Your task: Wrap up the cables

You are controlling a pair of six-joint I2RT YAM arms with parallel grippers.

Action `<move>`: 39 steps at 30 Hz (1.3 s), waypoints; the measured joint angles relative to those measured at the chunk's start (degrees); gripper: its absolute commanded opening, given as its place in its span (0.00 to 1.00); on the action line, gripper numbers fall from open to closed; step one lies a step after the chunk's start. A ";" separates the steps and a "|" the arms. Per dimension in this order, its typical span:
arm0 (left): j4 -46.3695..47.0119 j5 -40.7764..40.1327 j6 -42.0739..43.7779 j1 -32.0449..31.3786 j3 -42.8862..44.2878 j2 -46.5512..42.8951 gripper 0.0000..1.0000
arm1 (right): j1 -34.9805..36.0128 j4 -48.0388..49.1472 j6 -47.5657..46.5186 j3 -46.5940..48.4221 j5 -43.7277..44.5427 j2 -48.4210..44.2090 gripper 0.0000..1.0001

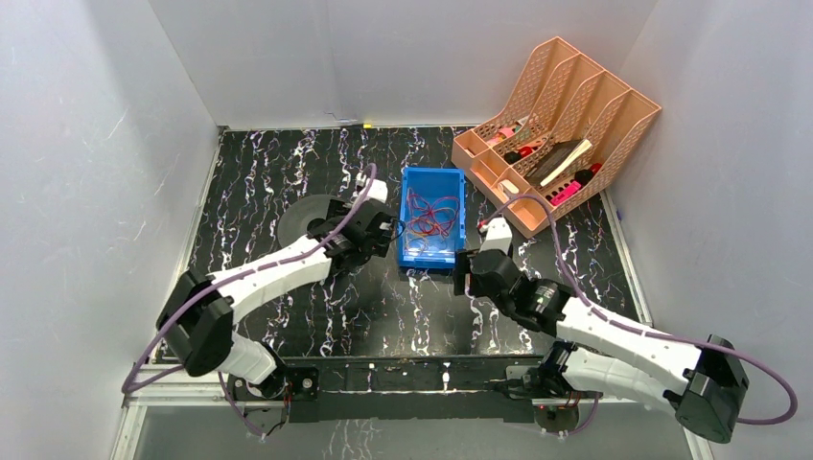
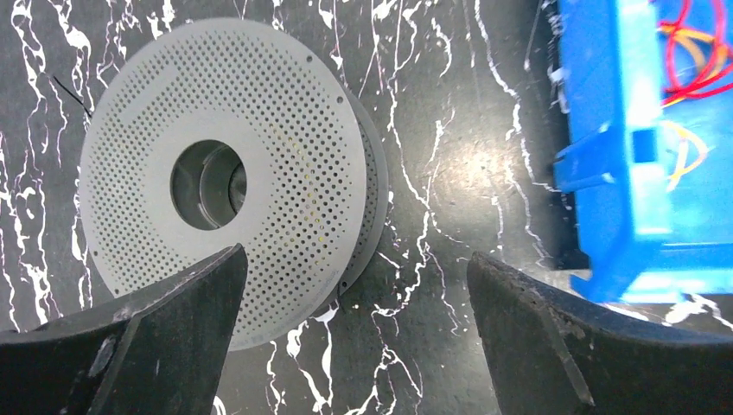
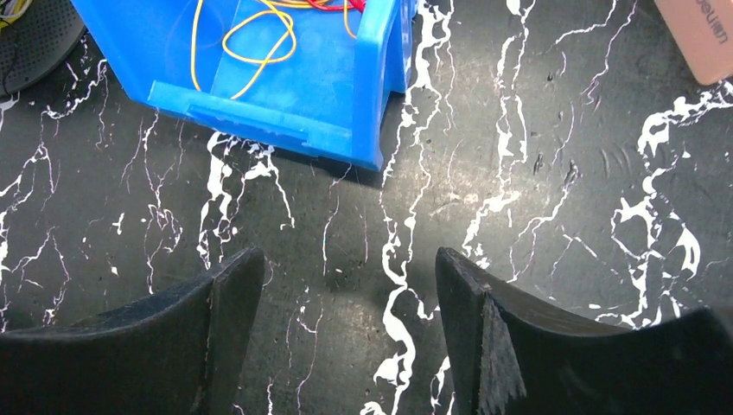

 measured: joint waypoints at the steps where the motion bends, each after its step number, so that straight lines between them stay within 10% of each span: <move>1: -0.85 0.79 0.04 0.00 0.57 -1.18 0.98 | -0.94 -0.39 -0.74 0.92 -0.98 0.70 0.85; 12: -10.36 15.74 2.62 6.23 12.09 -9.05 0.98 | -18.53 -6.10 -9.25 15.56 -18.93 13.81 0.98; 21: -13.73 37.27 2.01 26.56 12.70 -9.25 0.98 | -24.81 -14.38 -8.96 31.21 -20.00 26.25 0.98; 39: -12.83 43.71 -5.57 32.13 5.92 -18.82 0.98 | -24.81 -19.10 -8.44 35.89 -18.93 11.69 0.98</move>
